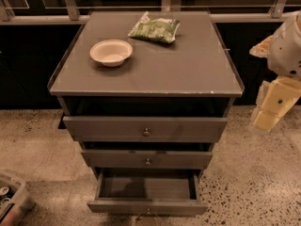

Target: Close bottom drawer

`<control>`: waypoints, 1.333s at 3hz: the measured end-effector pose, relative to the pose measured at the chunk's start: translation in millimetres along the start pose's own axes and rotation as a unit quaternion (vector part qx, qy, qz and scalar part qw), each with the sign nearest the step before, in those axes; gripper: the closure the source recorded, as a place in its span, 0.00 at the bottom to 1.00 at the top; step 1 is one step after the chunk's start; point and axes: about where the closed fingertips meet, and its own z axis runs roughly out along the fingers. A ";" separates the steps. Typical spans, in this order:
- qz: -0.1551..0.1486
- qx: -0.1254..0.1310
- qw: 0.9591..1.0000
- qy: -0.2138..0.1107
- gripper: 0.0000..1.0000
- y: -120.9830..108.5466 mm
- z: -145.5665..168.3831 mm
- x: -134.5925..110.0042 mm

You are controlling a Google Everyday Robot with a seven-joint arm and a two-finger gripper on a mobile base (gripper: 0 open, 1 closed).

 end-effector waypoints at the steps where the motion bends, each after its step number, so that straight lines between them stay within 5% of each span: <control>1: 0.051 -0.008 0.998 -0.045 0.00 29.1 33.4 1.6; 2: 0.111 -0.029 0.991 -0.070 0.00 66.8 89.2 12.4; 3: 0.111 -0.029 0.991 -0.071 0.00 66.6 88.8 12.1; 4: 0.134 -0.049 0.987 -0.079 0.00 82.1 113.9 23.9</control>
Offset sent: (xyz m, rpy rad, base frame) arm -0.0561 0.0366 -0.1631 0.3296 0.0993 -0.2659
